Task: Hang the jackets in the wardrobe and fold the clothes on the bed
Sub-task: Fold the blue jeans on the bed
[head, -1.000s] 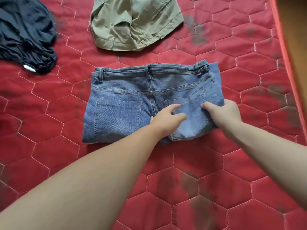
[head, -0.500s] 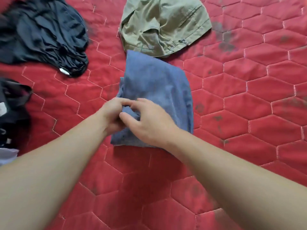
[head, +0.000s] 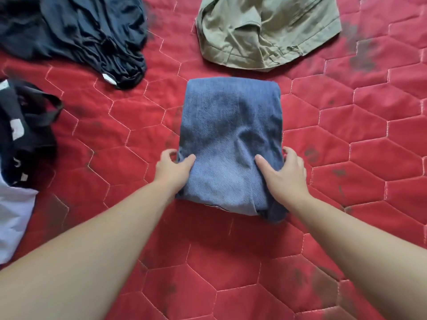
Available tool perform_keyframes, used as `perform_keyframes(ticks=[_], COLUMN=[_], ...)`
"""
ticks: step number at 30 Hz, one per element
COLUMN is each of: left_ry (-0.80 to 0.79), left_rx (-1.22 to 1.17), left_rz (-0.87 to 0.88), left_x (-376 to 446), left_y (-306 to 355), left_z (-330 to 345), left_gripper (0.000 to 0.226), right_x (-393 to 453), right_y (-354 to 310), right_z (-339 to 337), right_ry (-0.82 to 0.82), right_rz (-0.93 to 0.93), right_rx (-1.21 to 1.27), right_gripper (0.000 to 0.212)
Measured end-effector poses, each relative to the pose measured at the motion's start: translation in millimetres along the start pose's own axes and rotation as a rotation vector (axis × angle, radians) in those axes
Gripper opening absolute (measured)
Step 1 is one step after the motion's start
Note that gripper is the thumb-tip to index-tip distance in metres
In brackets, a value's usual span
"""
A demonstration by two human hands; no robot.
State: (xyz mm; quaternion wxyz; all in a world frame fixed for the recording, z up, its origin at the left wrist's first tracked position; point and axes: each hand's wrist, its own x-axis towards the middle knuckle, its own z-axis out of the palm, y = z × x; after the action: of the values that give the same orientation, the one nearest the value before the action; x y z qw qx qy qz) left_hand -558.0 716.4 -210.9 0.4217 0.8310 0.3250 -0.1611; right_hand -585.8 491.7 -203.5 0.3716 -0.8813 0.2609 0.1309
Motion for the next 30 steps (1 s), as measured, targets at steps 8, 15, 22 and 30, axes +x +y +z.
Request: perform_keyframes(ticks=[8, 15, 22, 30], left_ry=[-0.326, -0.78, -0.784, -0.654], left_rx=[-0.238, -0.533, -0.601, -0.602], left_rz=[-0.157, -0.43, -0.257, 0.041], left_x=[-12.3, -30.7, -69.5, -179.4], left_y=[-3.8, -4.4, 41.0, 153.3], left_z=[5.0, -8.9, -73.7, -257.1], left_gripper=[0.055, 0.032, 0.023, 0.022], right_x=[6.9, 9.3, -5.1, -83.9], right_y=[-11.6, -15.3, -84.2, -270.1], right_z=[6.7, -20.6, -76.5, -186.2], right_ry=[-0.178, -0.64, -0.826, -0.819], right_rz=[0.28, 0.376, 0.251, -0.233], right_rx=[0.406, 0.528, 0.552, 0.485], right_gripper=[0.063, 0.07, 0.049, 0.035])
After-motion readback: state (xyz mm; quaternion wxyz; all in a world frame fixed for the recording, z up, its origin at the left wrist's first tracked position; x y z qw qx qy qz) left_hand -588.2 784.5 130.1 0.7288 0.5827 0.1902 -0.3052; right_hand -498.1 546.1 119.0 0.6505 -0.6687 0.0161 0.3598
